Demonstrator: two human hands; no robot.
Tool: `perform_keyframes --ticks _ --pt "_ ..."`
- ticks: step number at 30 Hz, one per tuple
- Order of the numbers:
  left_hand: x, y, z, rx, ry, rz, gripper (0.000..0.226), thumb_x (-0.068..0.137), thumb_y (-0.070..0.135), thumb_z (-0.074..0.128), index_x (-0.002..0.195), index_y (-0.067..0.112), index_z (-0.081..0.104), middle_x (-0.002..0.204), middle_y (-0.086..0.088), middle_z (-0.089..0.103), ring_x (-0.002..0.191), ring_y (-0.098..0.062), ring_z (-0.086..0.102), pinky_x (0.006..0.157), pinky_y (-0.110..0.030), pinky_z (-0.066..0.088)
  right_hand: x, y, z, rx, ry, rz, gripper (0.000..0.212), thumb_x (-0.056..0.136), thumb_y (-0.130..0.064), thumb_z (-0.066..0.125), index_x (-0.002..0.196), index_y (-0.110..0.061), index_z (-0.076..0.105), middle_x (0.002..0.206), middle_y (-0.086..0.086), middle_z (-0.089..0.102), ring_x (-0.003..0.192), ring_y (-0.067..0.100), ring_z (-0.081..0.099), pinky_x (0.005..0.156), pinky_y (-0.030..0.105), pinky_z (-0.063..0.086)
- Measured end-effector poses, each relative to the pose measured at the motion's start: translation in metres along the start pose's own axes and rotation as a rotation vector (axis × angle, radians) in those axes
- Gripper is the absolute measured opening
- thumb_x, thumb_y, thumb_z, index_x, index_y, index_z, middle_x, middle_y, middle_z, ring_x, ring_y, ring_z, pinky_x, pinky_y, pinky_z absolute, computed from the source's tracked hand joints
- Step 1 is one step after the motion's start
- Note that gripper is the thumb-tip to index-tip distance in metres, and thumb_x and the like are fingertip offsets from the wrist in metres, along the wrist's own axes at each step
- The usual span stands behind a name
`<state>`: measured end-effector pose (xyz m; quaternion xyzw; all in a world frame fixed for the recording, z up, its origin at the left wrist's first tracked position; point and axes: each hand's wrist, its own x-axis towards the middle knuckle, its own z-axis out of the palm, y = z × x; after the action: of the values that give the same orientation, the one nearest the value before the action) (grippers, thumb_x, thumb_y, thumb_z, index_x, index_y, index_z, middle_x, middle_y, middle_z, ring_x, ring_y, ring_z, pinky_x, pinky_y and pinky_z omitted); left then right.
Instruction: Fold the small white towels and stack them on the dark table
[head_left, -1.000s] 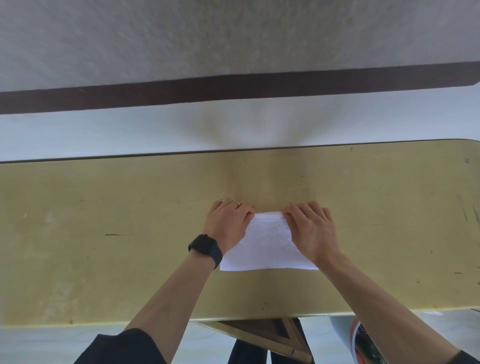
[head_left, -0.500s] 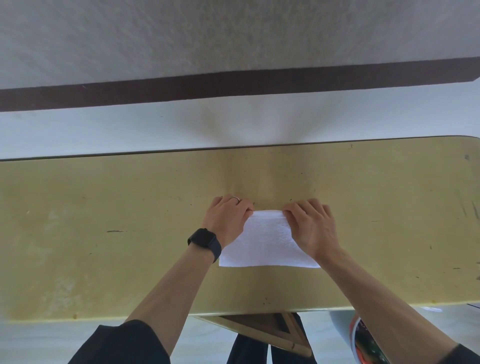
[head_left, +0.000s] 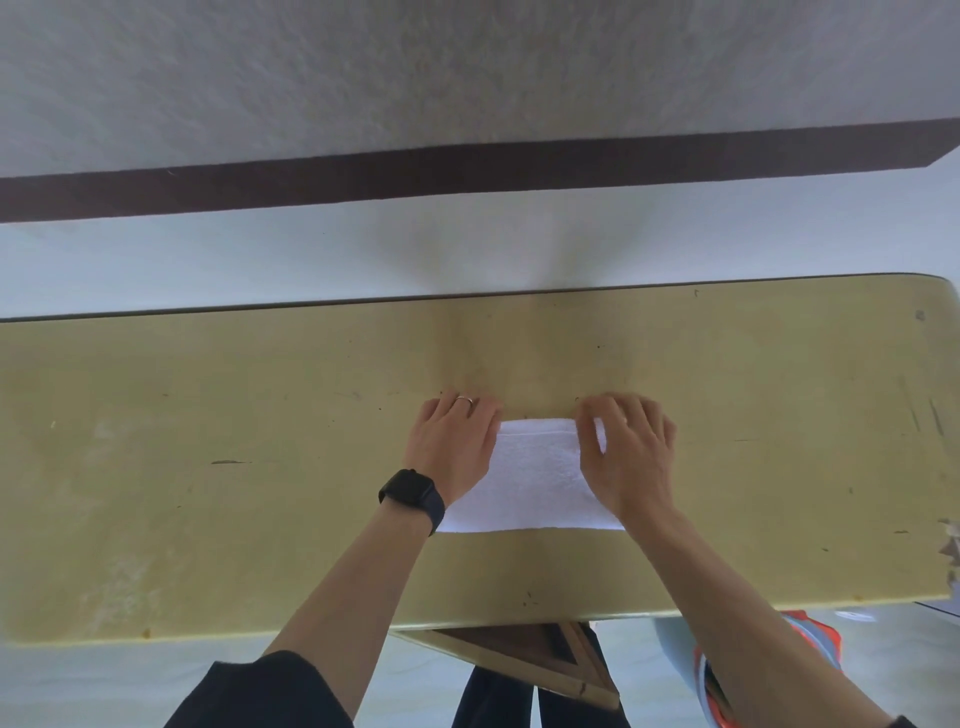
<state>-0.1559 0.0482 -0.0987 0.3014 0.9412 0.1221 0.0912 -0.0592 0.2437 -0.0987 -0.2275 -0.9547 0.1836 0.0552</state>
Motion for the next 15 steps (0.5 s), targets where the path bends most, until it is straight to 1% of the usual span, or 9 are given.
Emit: perform_keyframes --ticks 2,3,5,7,9,10,12,14,15 --pt "-0.012 -0.001 0.007 0.023 0.097 0.04 0.018 0.095 0.021 0.054 0.111 0.023 0.061 0.099 0.001 0.068 0.09 -0.024 0.058 0.083 -0.034 0.046 -0.021 -0.004 -0.009 0.037 0.075 0.076 0.024 0.093 -0.033 0.047 0.104 -0.025 0.067 0.115 -0.007 0.061 0.112 0.02 0.047 0.094 0.033 0.031" --pt "-0.017 -0.002 0.01 0.029 0.122 0.051 0.019 0.093 0.019 0.057 0.111 0.024 0.062 0.104 0.001 0.066 0.091 -0.024 0.058 0.084 -0.035 0.046 -0.034 -0.007 -0.011 0.027 0.074 0.092 0.026 0.093 -0.034 0.047 0.106 -0.024 0.067 0.117 -0.006 0.061 0.112 0.021 0.047 0.092 0.033 0.031" --pt "-0.023 -0.004 0.014 0.036 0.121 0.036 0.022 0.088 0.016 0.063 0.107 0.026 0.063 0.11 0.003 0.062 0.091 -0.023 0.057 0.083 -0.034 0.046 -0.058 -0.014 -0.01 -0.042 -0.01 0.113 0.031 0.091 -0.037 0.046 0.111 -0.025 0.067 0.119 -0.005 0.061 0.11 0.02 0.048 0.087 0.034 0.033" --pt "-0.029 -0.004 0.016 0.044 0.102 -0.009 0.023 0.085 0.014 0.065 0.105 0.027 0.063 0.106 0.003 0.062 0.087 -0.024 0.057 0.078 -0.034 0.047 -0.073 -0.018 -0.003 -0.119 -0.12 0.154 0.033 0.091 -0.04 0.045 0.116 -0.028 0.063 0.121 -0.006 0.06 0.108 0.019 0.051 0.086 0.037 0.034" --pt "-0.035 -0.001 0.015 0.031 0.065 -0.048 0.023 0.085 0.016 0.065 0.105 0.027 0.064 0.095 0.0 0.065 0.078 -0.026 0.058 0.07 -0.034 0.046 -0.068 -0.019 0.001 -0.155 -0.135 0.165 0.033 0.092 -0.04 0.043 0.117 -0.026 0.06 0.122 -0.006 0.06 0.108 0.021 0.053 0.088 0.04 0.033" --pt "-0.04 0.001 0.015 0.006 0.043 -0.072 0.024 0.085 0.016 0.064 0.106 0.028 0.064 0.089 0.0 0.065 0.076 -0.026 0.058 0.067 -0.033 0.045 -0.059 -0.02 0.003 -0.166 -0.126 0.153 0.035 0.092 -0.039 0.043 0.118 -0.024 0.06 0.124 -0.005 0.06 0.111 0.022 0.054 0.09 0.042 0.032" --pt "-0.056 0.006 0.012 -0.09 -0.01 -0.13 0.026 0.089 0.019 0.061 0.112 0.03 0.065 0.084 0.002 0.065 0.074 -0.024 0.06 0.065 -0.032 0.047 -0.034 -0.021 0.007 -0.181 -0.13 0.097 0.039 0.093 -0.04 0.039 0.121 -0.023 0.06 0.131 -0.006 0.059 0.123 0.022 0.05 0.097 0.045 0.029" --pt "-0.073 0.014 0.011 -0.155 -0.082 -0.157 0.029 0.094 0.026 0.053 0.121 0.033 0.06 0.087 0.007 0.067 0.079 -0.02 0.061 0.068 -0.033 0.048 -0.01 -0.023 0.011 -0.166 -0.182 0.006 0.045 0.094 -0.04 0.036 0.128 -0.022 0.058 0.142 -0.007 0.052 0.136 0.02 0.039 0.105 0.048 0.024" --pt "-0.081 0.019 0.013 -0.152 -0.104 -0.149 0.031 0.096 0.029 0.05 0.125 0.034 0.058 0.089 0.01 0.068 0.081 -0.018 0.061 0.069 -0.032 0.047 -0.002 -0.025 0.013 -0.166 -0.221 -0.051 0.046 0.095 -0.039 0.036 0.133 -0.022 0.055 0.148 -0.008 0.047 0.142 0.019 0.033 0.109 0.049 0.022"
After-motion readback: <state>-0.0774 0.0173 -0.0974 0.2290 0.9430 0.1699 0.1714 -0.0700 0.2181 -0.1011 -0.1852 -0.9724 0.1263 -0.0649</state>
